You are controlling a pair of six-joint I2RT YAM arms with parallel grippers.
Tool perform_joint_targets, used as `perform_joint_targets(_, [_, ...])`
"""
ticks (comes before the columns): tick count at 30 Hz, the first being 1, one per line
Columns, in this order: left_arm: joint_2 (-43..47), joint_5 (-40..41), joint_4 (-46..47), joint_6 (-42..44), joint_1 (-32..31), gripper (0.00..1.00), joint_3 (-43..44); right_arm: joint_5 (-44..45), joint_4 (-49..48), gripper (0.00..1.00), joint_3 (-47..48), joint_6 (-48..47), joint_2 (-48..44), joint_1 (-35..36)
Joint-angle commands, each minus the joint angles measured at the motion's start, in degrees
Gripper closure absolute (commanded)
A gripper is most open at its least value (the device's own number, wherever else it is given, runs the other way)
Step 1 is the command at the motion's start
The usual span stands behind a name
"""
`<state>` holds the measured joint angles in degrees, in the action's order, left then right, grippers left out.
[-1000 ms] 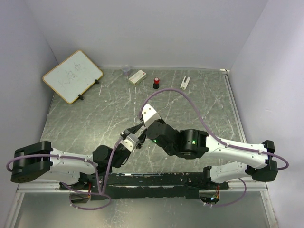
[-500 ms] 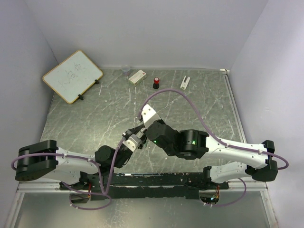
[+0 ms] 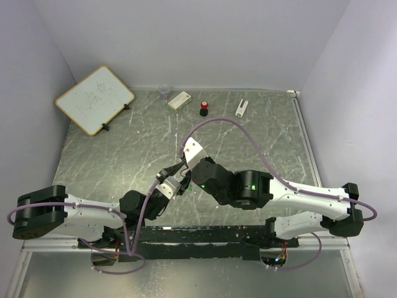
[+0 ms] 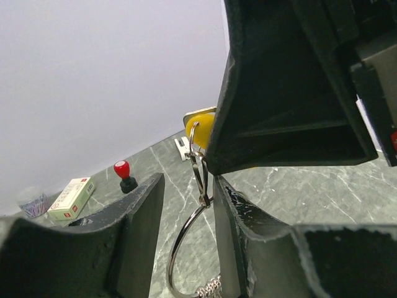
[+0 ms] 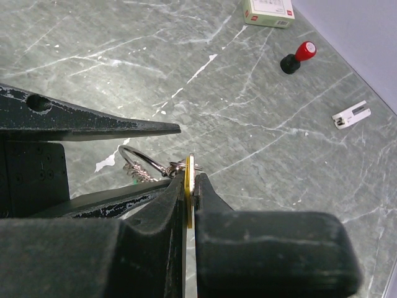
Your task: Remove the keys from the keyring
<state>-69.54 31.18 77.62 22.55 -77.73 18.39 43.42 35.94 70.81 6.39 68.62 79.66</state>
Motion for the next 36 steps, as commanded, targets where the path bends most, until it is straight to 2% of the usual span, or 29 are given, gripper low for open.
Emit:
perform_joint_targets(1, [3.45,-4.62,-0.87,-0.39,-0.18,0.51,0.53,-1.40,-1.55,1.00,1.26,-0.65,-0.04,0.72])
perform_joint_targets(10, [7.99,-11.60,-16.47,-2.83,-0.22,0.44,4.26,-1.10,-1.53,1.00,1.62,-1.47,0.21,1.11])
perform_joint_targets(17, [10.34,-7.20,-19.52,-2.35,-0.22,0.43,3.97,0.51,0.24,1.00,2.00,-1.54,-0.36,1.55])
perform_joint_targets(24, [17.23,-3.64,-22.37,-1.98,-0.18,0.37,1.12,1.93,4.46,1.00,3.62,-1.69,-1.11,1.63])
perform_joint_targets(36, [21.75,-8.99,-31.65,-5.46,-0.12,0.37,1.64,1.19,18.04,1.00,11.36,-2.27,2.79,2.04])
